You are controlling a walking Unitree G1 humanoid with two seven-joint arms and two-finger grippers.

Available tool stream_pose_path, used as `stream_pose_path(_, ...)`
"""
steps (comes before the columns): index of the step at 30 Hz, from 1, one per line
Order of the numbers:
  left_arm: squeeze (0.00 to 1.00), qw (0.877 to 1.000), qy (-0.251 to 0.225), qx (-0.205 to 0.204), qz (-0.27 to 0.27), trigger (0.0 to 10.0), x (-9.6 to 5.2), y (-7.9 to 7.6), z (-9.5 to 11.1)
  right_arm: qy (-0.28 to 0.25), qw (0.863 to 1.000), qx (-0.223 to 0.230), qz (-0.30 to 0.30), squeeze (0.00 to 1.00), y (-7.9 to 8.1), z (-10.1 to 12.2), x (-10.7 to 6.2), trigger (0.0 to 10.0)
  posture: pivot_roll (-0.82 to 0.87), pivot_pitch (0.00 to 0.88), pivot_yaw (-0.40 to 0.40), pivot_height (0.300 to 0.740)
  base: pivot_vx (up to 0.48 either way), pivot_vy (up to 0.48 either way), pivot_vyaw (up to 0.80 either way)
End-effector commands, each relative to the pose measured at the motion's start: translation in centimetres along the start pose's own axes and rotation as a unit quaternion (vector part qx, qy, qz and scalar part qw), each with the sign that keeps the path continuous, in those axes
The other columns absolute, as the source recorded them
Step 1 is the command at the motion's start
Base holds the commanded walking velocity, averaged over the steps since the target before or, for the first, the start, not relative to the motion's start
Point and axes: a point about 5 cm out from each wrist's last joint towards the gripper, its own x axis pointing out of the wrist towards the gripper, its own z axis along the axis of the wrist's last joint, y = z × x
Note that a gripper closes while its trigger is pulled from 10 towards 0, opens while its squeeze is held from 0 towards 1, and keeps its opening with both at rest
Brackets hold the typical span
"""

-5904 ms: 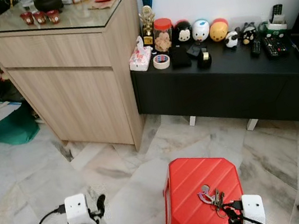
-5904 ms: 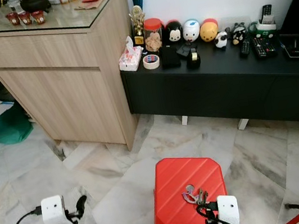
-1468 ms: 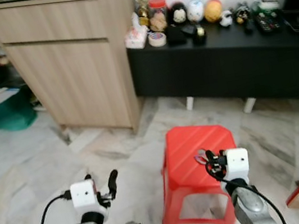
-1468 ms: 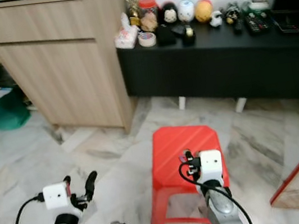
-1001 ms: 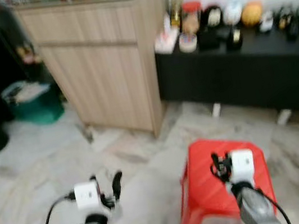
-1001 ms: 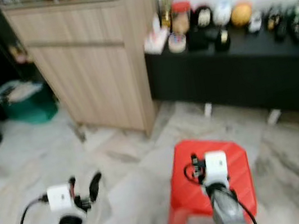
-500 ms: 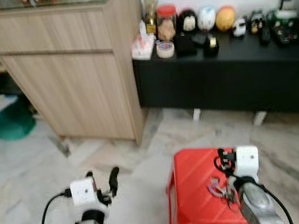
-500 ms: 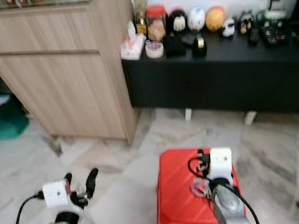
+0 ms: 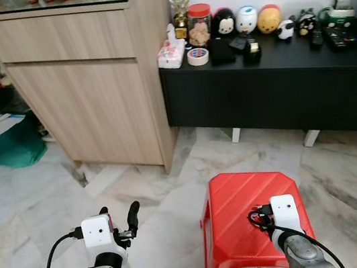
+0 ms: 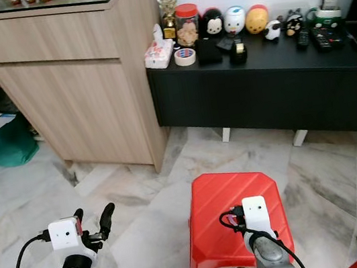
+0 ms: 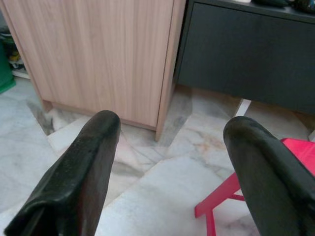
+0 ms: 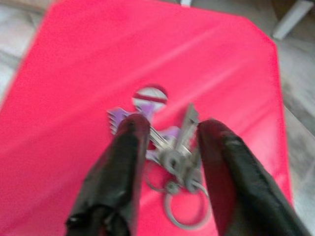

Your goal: Hang keys on a hook

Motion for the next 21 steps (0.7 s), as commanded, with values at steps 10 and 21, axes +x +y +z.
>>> stream_pose_path(10, 0.0, 1.0, 0.017, 0.006, -0.001, 10.0, -0.19, -0.01, -0.51, 0.032, 0.999, -0.022, -0.01, 0.0, -1.1, 0.41, 0.41, 10.0, 0.11, 0.09, -0.012, 0.644, 0.0, 0.0, 0.0)
stream_pose_path(21, 0.0, 1.0, 0.022, 0.013, -0.001, 10.0, -0.02, 0.2, -0.43, 0.059, 0.998, -0.009, 0.003, 0.0, -0.79, -0.28, 0.36, 10.0, 0.11, 0.092, -0.002, 0.644, 0.0, 0.0, 0.0)
